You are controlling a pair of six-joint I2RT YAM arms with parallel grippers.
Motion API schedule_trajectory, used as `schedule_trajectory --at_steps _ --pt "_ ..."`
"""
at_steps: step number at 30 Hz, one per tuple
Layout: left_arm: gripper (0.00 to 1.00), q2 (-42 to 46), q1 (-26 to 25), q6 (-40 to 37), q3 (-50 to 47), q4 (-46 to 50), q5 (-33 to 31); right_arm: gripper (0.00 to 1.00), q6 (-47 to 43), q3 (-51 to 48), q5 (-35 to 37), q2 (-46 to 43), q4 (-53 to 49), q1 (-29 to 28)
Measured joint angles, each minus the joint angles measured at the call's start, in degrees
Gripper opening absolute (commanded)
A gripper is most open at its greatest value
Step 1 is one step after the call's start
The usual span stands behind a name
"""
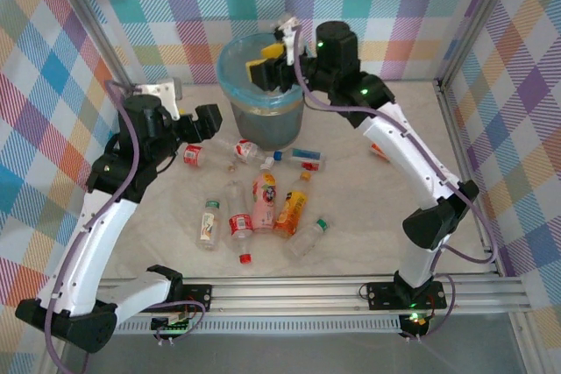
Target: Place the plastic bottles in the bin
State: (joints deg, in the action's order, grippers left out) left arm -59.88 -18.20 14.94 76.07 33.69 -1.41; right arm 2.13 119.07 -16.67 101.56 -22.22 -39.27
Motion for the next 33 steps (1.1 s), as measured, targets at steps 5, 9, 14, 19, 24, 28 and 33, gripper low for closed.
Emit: schedule_trajectory --at_steps 5,9,14,19,24,28,33 --pt "0.89 -0.1 5.8 3.8 -6.9 0.2 1.3 0.57 -0.4 -3.7 0.0 0.1 -1.9 -4.9" --pt "0.88 -3.5 15.9 8.6 -11.2 -2.6 5.9 0.56 -1.0 -4.0 -0.1 0.8 -2.7 -8.1" --pt "0.86 -10.0 25.8 15.8 -14.9 -9.5 11.8 0.57 -2.8 -0.5 0.2 4.4 -5.7 -10.6" --pt "0.84 -17.6 31.2 20.8 -16.2 -15.8 15.1 0.58 -3.9 6.0 0.5 11.6 -10.1 -11.3" --pt "0.81 -26.9 33.6 23.3 -15.1 -19.2 16.5 0.58 -3.4 8.2 -0.9 17.6 -12.9 -11.5" --pt "0.80 -32.2 34.0 24.4 -13.5 -20.0 16.9 0.58 -2.6 8.6 -1.7 20.4 -14.2 -11.8" --pt "0.78 -37.4 35.3 26.3 -12.1 -22.0 16.8 0.58 -2.1 8.7 -2.6 20.8 -14.7 -13.0"
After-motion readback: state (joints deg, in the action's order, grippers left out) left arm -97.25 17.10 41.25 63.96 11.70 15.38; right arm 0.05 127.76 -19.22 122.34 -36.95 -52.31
